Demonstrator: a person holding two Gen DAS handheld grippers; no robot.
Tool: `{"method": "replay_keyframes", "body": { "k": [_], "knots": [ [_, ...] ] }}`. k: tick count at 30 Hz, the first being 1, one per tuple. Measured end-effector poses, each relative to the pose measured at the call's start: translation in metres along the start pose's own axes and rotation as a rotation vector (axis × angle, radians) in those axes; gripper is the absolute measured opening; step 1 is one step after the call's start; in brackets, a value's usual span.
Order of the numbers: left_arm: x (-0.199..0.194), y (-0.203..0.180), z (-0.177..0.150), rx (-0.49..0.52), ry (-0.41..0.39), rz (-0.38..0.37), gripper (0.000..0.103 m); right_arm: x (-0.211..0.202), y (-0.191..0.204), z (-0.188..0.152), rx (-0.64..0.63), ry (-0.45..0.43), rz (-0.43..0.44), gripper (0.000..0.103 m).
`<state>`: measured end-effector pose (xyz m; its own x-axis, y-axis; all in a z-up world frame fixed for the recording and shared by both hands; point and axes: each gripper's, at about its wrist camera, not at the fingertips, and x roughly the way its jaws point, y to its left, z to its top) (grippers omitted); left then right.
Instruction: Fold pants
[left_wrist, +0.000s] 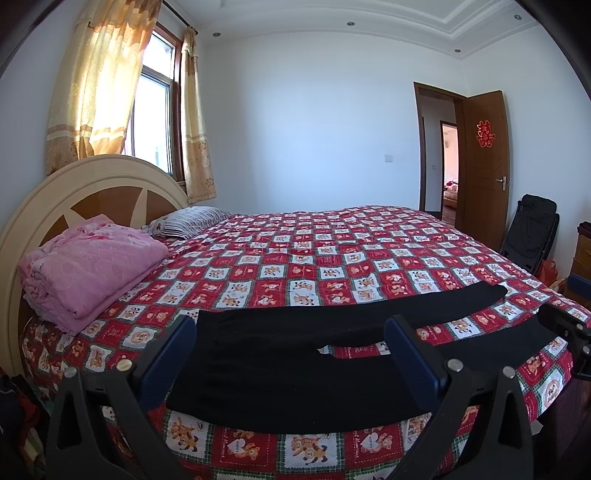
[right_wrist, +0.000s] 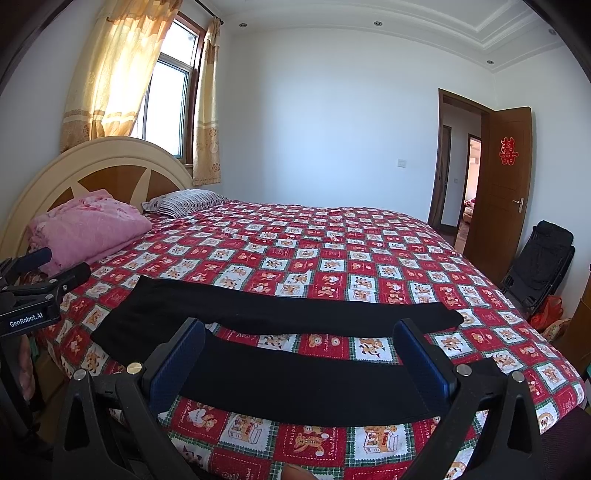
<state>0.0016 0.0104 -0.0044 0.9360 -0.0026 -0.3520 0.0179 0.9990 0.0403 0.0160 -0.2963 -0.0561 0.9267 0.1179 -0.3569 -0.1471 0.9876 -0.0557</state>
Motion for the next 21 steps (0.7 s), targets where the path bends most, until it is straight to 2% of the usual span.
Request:
{"method": "replay_keyframes", "body": {
  "k": [21],
  "knots": [
    [0.0021,-0.0033,-0.0036,-0.003,0.009,-0.001,0.103,0.0035,0.0027,-0.0038,-0.004,0.014,0.003,0.102]
  ]
}}
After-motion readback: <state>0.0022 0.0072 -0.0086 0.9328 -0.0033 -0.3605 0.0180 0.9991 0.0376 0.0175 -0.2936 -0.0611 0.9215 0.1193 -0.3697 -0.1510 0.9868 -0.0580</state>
